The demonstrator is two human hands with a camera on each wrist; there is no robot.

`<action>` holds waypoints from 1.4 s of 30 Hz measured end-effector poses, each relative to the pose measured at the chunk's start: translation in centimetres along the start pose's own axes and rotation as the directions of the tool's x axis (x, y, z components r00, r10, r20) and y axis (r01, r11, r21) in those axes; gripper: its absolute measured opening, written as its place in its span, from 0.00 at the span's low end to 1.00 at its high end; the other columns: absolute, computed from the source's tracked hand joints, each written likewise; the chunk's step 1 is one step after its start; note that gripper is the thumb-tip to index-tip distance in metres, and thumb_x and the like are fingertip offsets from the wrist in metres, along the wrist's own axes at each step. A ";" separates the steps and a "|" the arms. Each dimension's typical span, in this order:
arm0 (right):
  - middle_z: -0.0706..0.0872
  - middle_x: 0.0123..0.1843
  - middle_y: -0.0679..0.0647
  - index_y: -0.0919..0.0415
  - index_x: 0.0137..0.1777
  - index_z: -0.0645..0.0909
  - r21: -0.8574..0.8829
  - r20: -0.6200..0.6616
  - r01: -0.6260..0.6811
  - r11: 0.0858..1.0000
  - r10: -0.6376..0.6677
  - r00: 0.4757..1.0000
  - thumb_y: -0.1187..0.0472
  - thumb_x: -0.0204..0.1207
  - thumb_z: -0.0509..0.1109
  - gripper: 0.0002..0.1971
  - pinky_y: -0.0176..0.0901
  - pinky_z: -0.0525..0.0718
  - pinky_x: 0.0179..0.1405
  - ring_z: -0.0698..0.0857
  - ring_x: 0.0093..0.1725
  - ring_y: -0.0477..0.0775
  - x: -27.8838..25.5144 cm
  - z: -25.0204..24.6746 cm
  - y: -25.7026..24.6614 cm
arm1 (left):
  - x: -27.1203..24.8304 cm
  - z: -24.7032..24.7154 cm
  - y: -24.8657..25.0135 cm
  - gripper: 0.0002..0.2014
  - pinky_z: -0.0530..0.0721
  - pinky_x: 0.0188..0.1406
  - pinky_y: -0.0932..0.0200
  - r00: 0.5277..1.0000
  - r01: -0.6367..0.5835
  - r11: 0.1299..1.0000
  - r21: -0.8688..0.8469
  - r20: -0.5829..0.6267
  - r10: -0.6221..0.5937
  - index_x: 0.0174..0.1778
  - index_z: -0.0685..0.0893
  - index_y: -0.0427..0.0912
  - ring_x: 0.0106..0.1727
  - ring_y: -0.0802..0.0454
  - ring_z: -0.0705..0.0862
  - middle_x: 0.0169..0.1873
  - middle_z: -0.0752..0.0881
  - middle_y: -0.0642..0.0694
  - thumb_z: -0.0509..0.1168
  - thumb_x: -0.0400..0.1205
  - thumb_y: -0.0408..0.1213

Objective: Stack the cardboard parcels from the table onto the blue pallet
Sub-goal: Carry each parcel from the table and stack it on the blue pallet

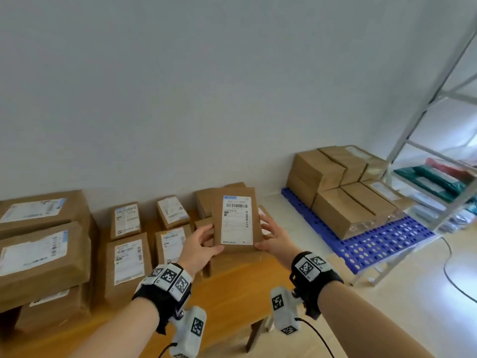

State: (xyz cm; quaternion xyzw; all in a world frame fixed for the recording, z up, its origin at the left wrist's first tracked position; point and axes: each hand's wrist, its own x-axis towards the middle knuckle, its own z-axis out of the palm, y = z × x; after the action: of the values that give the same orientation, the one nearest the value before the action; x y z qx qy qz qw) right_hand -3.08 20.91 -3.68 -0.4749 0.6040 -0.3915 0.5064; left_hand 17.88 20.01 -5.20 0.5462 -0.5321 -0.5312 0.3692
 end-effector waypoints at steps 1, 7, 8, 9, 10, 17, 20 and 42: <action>0.73 0.70 0.53 0.49 0.78 0.64 0.011 -0.027 -0.001 1.000 0.001 1.000 0.81 0.70 0.67 0.41 0.47 0.85 0.56 0.77 0.68 0.55 -0.6 -1.8 0.6 | 0.2 1.7 0.4 0.35 0.78 0.68 0.41 1.000 -0.007 1.000 0.007 0.028 0.006 0.75 0.70 0.46 0.70 0.47 0.76 0.69 0.78 0.44 0.74 0.72 0.26; 0.72 0.72 0.50 0.50 0.79 0.63 0.100 -0.141 -0.025 0.995 0.039 0.989 0.82 0.71 0.65 0.40 0.51 0.83 0.59 0.77 0.68 0.56 -4.1 -12.7 3.5 | 1.3 13.0 2.7 0.34 0.81 0.64 0.40 0.983 -0.015 0.999 0.030 0.183 0.009 0.74 0.72 0.45 0.66 0.45 0.79 0.65 0.81 0.42 0.73 0.72 0.25; 0.73 0.72 0.52 0.51 0.79 0.62 0.115 -0.150 -0.026 0.993 0.043 0.988 0.82 0.71 0.65 0.40 0.53 0.82 0.62 0.78 0.67 0.55 -4.6 -14.6 4.0 | 1.2 15.0 3.1 0.33 0.81 0.65 0.40 0.980 -0.007 1.000 0.019 0.201 0.003 0.74 0.72 0.45 0.67 0.45 0.79 0.65 0.81 0.42 0.73 0.73 0.24; 0.74 0.71 0.53 0.51 0.79 0.63 0.131 -0.163 -0.027 0.991 0.049 0.985 0.82 0.71 0.65 0.39 0.52 0.82 0.61 0.78 0.67 0.55 -5.1 -16.6 4.6 | 1.2 17.1 3.4 0.33 0.80 0.65 0.40 0.977 -0.004 1.000 0.016 0.215 0.000 0.73 0.72 0.44 0.67 0.44 0.79 0.65 0.81 0.42 0.72 0.73 0.24; 0.76 0.70 0.54 0.52 0.78 0.63 0.144 -0.176 -0.031 0.989 0.056 0.983 0.82 0.71 0.65 0.39 0.51 0.83 0.59 0.78 0.66 0.55 -5.5 -18.5 5.2 | 1.1 19.1 3.7 0.33 0.80 0.66 0.41 0.975 -0.002 1.000 0.019 0.221 -0.003 0.73 0.72 0.43 0.67 0.45 0.79 0.65 0.81 0.43 0.72 0.73 0.24; 0.79 0.60 0.51 0.51 0.76 0.68 0.150 -0.217 -0.043 0.988 0.075 0.973 0.82 0.69 0.67 0.38 0.45 0.84 0.46 0.81 0.62 0.55 -6.6 -31.0 9.3 | 1.4 32.4 5.1 0.32 0.82 0.63 0.44 0.978 0.035 0.999 0.001 0.208 -0.034 0.73 0.73 0.38 0.63 0.44 0.82 0.62 0.84 0.42 0.73 0.72 0.22; 0.79 0.58 0.50 0.51 0.75 0.69 0.137 -0.234 -0.048 0.989 0.079 0.969 0.82 0.69 0.68 0.38 0.44 0.84 0.45 0.81 0.58 0.53 -6.5 -35.8 10.3 | 1.7 37.1 5.7 0.31 0.83 0.63 0.45 0.979 0.048 0.999 -0.026 0.198 -0.042 0.72 0.75 0.38 0.61 0.45 0.83 0.61 0.84 0.42 0.73 0.73 0.23; 0.79 0.62 0.53 0.46 0.70 0.71 0.107 -0.312 -0.102 0.989 0.131 0.941 0.76 0.68 0.72 0.35 0.58 0.81 0.65 0.79 0.64 0.57 7.4 -58.9 11.9 | 18.6 58.1 12.0 0.31 0.84 0.59 0.47 0.960 0.037 0.999 0.023 0.278 -0.042 0.72 0.73 0.35 0.60 0.47 0.82 0.62 0.82 0.41 0.74 0.72 0.24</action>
State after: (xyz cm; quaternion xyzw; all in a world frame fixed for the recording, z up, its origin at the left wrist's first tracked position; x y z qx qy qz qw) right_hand -63.37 16.12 -6.12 -0.3459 0.6864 -0.4590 0.4455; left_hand -43.37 9.39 -6.51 0.4799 -0.5725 -0.6051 0.2753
